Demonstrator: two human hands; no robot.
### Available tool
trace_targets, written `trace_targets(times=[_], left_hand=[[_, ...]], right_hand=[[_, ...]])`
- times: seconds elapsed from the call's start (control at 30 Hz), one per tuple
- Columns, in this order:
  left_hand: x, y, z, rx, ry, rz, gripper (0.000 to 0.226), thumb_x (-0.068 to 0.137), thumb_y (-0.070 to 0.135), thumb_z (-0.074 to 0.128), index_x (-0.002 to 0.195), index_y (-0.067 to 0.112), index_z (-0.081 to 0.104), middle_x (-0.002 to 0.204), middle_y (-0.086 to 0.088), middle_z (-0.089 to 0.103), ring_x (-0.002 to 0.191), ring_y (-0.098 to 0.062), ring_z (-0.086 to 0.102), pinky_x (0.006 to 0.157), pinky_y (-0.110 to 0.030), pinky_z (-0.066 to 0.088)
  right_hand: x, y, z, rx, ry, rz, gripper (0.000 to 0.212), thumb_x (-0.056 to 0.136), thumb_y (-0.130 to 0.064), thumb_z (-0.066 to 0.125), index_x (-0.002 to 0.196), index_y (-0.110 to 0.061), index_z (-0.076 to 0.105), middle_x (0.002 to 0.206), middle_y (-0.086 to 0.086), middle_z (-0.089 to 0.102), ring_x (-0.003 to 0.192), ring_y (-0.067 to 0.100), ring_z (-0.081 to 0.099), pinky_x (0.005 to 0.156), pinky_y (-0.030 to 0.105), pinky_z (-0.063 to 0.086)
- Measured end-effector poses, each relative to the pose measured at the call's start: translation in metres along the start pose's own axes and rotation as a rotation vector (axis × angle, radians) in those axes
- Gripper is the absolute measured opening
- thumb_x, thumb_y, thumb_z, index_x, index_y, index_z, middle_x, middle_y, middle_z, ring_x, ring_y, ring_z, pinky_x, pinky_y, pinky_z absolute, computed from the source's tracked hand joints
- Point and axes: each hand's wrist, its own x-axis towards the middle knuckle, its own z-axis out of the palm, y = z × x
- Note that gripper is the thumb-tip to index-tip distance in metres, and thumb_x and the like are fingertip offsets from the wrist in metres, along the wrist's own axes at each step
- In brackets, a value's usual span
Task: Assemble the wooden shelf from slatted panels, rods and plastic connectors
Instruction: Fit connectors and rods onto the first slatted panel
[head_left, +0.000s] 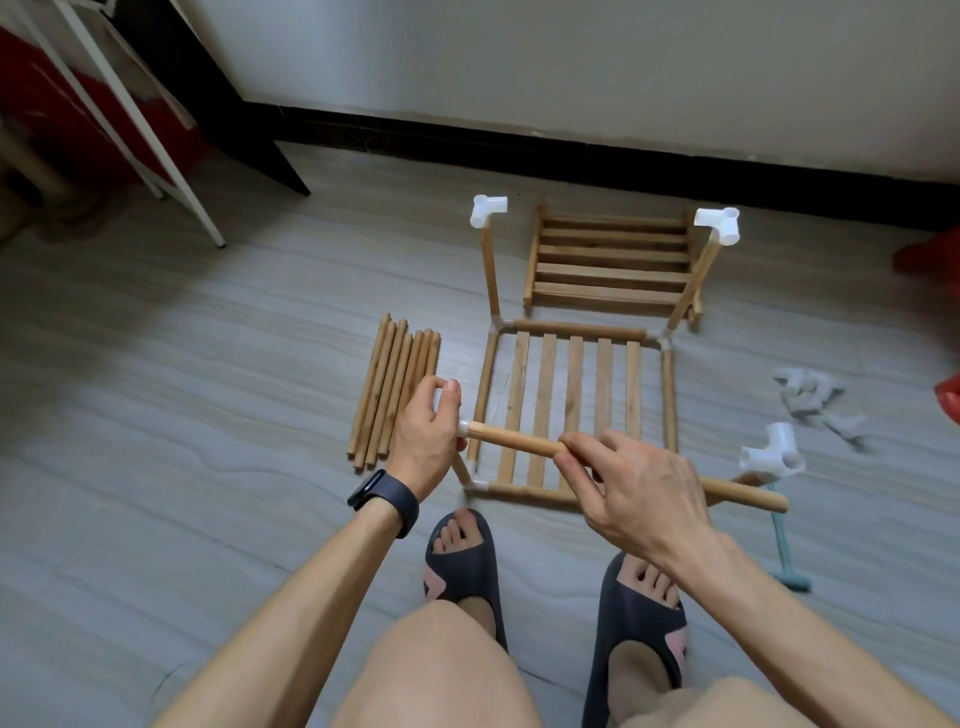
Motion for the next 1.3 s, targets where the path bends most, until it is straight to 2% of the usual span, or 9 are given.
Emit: trace_targets(times=[0.27, 0.47, 0.57, 0.8, 0.87, 0.97, 1.07, 1.2, 1.3], left_hand=[[0.004, -0.012, -0.004, 0.001, 0.042, -0.021, 0.034, 0.107, 0.036, 0.039, 0.097, 0.006, 0.052, 0.073, -0.003, 0.049, 0.063, -0.015, 0.055, 0.051, -0.014, 0.047], [0.000, -0.021, -0.017, 0.038, 0.063, -0.046, 0.028, 0.106, 0.038, 0.039, 0.092, 0.017, 0.050, 0.070, 0.003, 0.052, 0.061, -0.010, 0.056, 0.064, -0.036, 0.056], [0.001, -0.022, -0.025, 0.050, 0.056, -0.079, 0.029, 0.106, 0.040, 0.039, 0.092, 0.017, 0.049, 0.074, -0.002, 0.056, 0.066, -0.017, 0.064, 0.067, -0.040, 0.060], [0.001, -0.015, -0.029, 0.118, -0.027, -0.102, 0.028, 0.107, 0.039, 0.035, 0.091, 0.021, 0.049, 0.082, -0.004, 0.062, 0.075, -0.018, 0.067, 0.074, -0.045, 0.057], [0.000, -0.012, -0.028, 0.145, -0.039, -0.106, 0.027, 0.107, 0.039, 0.035, 0.091, 0.022, 0.050, 0.085, -0.004, 0.064, 0.080, -0.022, 0.066, 0.077, -0.047, 0.057], [0.002, -0.006, -0.029, 0.324, -0.043, -0.046, 0.026, 0.107, 0.035, 0.034, 0.091, 0.023, 0.049, 0.087, -0.002, 0.059, 0.082, -0.024, 0.061, 0.077, -0.046, 0.055], [0.011, 0.003, -0.027, 0.558, -0.052, 0.108, 0.018, 0.106, 0.027, 0.038, 0.095, 0.023, 0.051, 0.093, 0.000, 0.054, 0.083, -0.020, 0.056, 0.079, -0.044, 0.053], [0.024, 0.036, -0.011, 0.883, -0.249, 0.205, 0.022, 0.104, 0.036, 0.041, 0.114, 0.026, 0.057, 0.109, 0.002, 0.059, 0.090, -0.016, 0.057, 0.081, -0.040, 0.054], [0.027, 0.085, 0.014, 0.956, -0.456, 0.249, 0.029, 0.103, 0.039, 0.044, 0.128, 0.026, 0.054, 0.122, 0.003, 0.058, 0.104, -0.016, 0.057, 0.090, -0.038, 0.053]], right_hand=[[0.021, -0.012, 0.002, -0.089, -0.014, -0.123, 0.039, 0.101, -0.057, 0.028, 0.102, -0.035, 0.060, 0.065, -0.009, 0.048, 0.049, 0.010, 0.047, 0.039, 0.023, 0.037], [0.033, -0.023, 0.006, -0.148, -0.051, -0.173, 0.045, 0.100, -0.060, 0.022, 0.097, -0.035, 0.059, 0.063, -0.010, 0.045, 0.047, 0.008, 0.043, 0.041, 0.018, 0.020], [0.038, -0.031, 0.005, -0.177, -0.074, -0.191, 0.048, 0.101, -0.061, 0.016, 0.105, -0.036, 0.057, 0.069, -0.010, 0.049, 0.053, 0.011, 0.050, 0.042, 0.021, 0.032], [0.034, -0.026, -0.009, -0.092, -0.188, -0.149, 0.042, 0.101, -0.060, 0.029, 0.125, -0.038, 0.055, 0.092, -0.013, 0.053, 0.084, 0.010, 0.051, 0.077, 0.032, 0.049], [0.027, -0.012, -0.019, -0.004, -0.112, -0.129, 0.045, 0.099, -0.060, 0.033, 0.128, -0.036, 0.057, 0.102, -0.013, 0.056, 0.095, 0.008, 0.050, 0.086, 0.033, 0.048], [0.011, 0.020, -0.045, 0.135, 0.193, 0.036, 0.042, 0.096, -0.053, 0.045, 0.125, -0.027, 0.062, 0.113, -0.006, 0.058, 0.105, 0.008, 0.049, 0.084, 0.029, 0.043], [-0.006, 0.058, -0.066, 0.241, 0.409, 0.361, 0.044, 0.095, -0.051, 0.050, 0.125, -0.021, 0.059, 0.120, -0.003, 0.055, 0.112, 0.013, 0.045, 0.087, 0.031, 0.038], [-0.020, 0.094, -0.063, 0.584, 0.282, 0.739, 0.053, 0.097, -0.050, 0.054, 0.136, -0.014, 0.049, 0.135, 0.005, 0.053, 0.125, 0.022, 0.049, 0.101, 0.039, 0.042], [-0.030, 0.109, -0.049, 0.830, 0.187, 0.839, 0.054, 0.098, -0.050, 0.053, 0.137, -0.014, 0.049, 0.130, 0.002, 0.056, 0.114, 0.017, 0.053, 0.094, 0.034, 0.042]])
